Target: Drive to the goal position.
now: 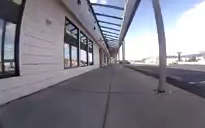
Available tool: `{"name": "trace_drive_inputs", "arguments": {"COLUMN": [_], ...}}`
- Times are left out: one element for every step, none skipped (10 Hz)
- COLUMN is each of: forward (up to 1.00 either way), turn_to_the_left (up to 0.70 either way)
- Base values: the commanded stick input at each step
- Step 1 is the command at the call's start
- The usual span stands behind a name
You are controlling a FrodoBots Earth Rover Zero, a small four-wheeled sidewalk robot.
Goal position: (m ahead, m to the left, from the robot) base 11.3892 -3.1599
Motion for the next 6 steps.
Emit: {"name": "trace_drive_inputs", "arguments": {"forward": [0.85,0.85,0.85,0.85,0.85,0.85], "turn_to_the_left": [0.00,0.00,0.00,0.00,-0.25,-0.19]}}
